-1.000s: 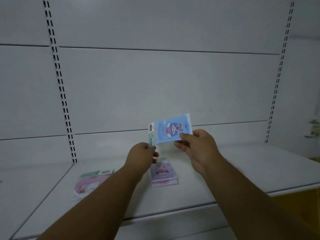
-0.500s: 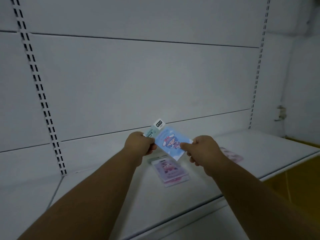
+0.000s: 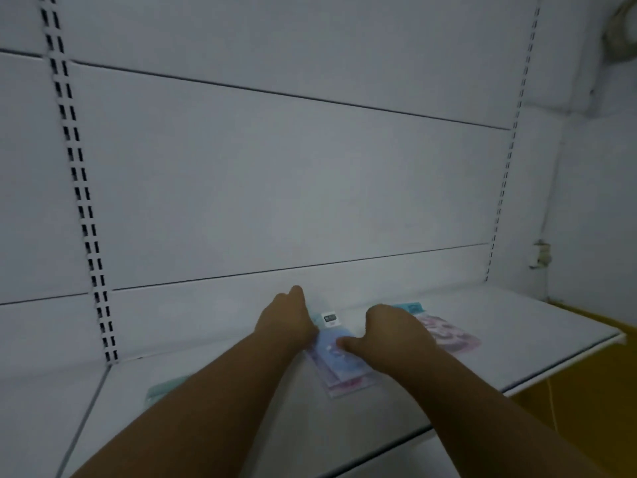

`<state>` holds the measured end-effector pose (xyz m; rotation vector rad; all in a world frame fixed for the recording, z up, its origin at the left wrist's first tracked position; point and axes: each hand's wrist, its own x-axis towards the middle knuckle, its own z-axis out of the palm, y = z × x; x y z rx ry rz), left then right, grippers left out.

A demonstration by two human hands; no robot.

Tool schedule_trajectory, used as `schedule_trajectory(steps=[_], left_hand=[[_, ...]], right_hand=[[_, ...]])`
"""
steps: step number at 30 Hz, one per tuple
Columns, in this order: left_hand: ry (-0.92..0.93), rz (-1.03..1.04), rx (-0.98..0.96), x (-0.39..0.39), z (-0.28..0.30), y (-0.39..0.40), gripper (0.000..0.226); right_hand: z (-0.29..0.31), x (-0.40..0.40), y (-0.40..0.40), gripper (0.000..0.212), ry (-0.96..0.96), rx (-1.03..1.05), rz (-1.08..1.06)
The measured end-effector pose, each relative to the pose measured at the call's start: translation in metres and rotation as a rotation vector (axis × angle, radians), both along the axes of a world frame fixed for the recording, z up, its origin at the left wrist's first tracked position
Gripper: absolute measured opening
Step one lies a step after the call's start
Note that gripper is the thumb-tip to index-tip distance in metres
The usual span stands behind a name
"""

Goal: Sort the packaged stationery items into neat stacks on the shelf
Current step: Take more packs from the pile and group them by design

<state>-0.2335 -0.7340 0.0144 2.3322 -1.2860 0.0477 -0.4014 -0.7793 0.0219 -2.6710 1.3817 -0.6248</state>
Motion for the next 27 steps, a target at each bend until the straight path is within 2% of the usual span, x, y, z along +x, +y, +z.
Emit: schedule_trajectory(steps=[2, 5, 9, 14, 16, 19, 27], left_hand=[[-0.052, 0.035, -0.05, -0.005, 0.001, 0.01, 0.059], [-0.14, 0.068, -0.124, -0.005, 0.01, 0.038, 0.046], [-0.209, 0.131, -0.206, 0.003, 0.016, 0.096, 0.033], [-0.266, 0.306, -0.174, 0.017, 0.009, 0.172, 0.034], [-0.273, 0.432, -0.144, 0.027, 0.009, 0.246, 0.035], [-0.305, 0.508, -0.126, 0.043, 0.002, 0.3, 0.037], [-0.298, 0.622, -0.119, 0.096, -0.012, 0.485, 0.031]], right_hand=[[0.012, 0.009, 0.008, 0.046, -0.108, -0.117, 0.087], [0.034, 0.025, 0.026, 0.04, -0.265, -0.262, 0.294], [0.057, 0.052, 0.065, 0.042, -0.36, -0.339, 0.54], [0.077, 0.085, 0.116, 0.047, -0.374, -0.371, 0.734], [0.085, 0.11, 0.175, 0.048, -0.382, -0.357, 0.854], [0.093, 0.128, 0.22, 0.048, -0.416, -0.374, 0.939], [0.091, 0.189, 0.399, 0.043, -0.358, -0.402, 0.992]])
